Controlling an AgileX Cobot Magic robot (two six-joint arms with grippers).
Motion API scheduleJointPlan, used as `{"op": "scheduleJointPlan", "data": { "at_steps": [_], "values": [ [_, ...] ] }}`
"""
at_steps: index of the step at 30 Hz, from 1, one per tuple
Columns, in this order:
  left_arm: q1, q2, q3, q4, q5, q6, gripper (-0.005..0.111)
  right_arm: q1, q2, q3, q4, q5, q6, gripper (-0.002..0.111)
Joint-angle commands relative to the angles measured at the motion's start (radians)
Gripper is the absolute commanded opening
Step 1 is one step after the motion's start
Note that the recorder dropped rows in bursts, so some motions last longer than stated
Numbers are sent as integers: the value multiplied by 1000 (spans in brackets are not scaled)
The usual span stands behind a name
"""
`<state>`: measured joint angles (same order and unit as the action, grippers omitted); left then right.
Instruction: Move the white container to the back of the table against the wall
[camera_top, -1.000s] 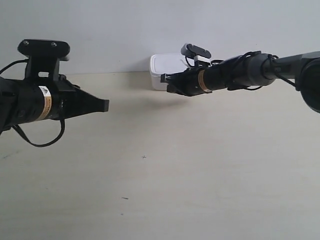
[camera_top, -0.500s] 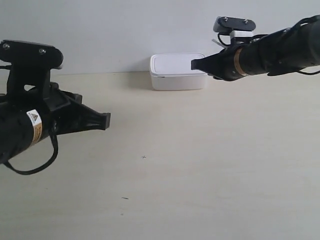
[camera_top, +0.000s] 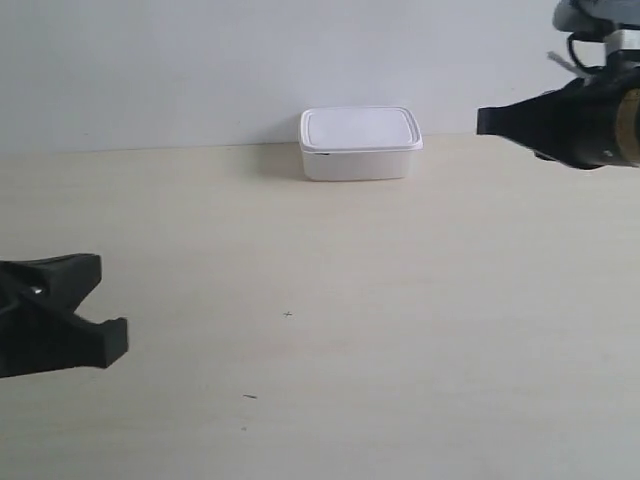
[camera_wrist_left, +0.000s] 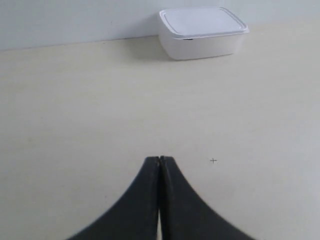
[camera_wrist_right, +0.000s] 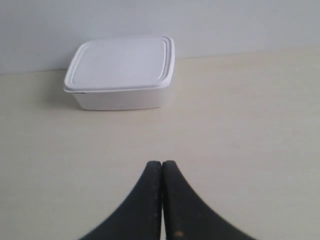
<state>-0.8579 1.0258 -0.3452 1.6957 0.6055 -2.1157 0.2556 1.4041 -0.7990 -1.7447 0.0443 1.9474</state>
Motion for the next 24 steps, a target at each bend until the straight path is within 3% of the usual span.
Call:
{"op": "scheduleJointPlan", "data": {
  "at_steps": [1,6,17,21,24],
  "values": [
    [-14,-139,66,-81,-44,-9,0,0,-224,113,0,-34,-10,0],
    [-14,-277,118,-148,-77,-9,0,0,-515,226,15,-120,-10,0],
    [-14,-580,304,-144,-187,-9,0,0,-1177,438,89,-336,17,0],
    [-14,-734,345,-99,-203,-9,0,0,-1332,483,87,-392,78,0],
    [-14,-871,345,39,-312,-7,0,0,-1404,530,87,-438,78,0]
  ]
}}
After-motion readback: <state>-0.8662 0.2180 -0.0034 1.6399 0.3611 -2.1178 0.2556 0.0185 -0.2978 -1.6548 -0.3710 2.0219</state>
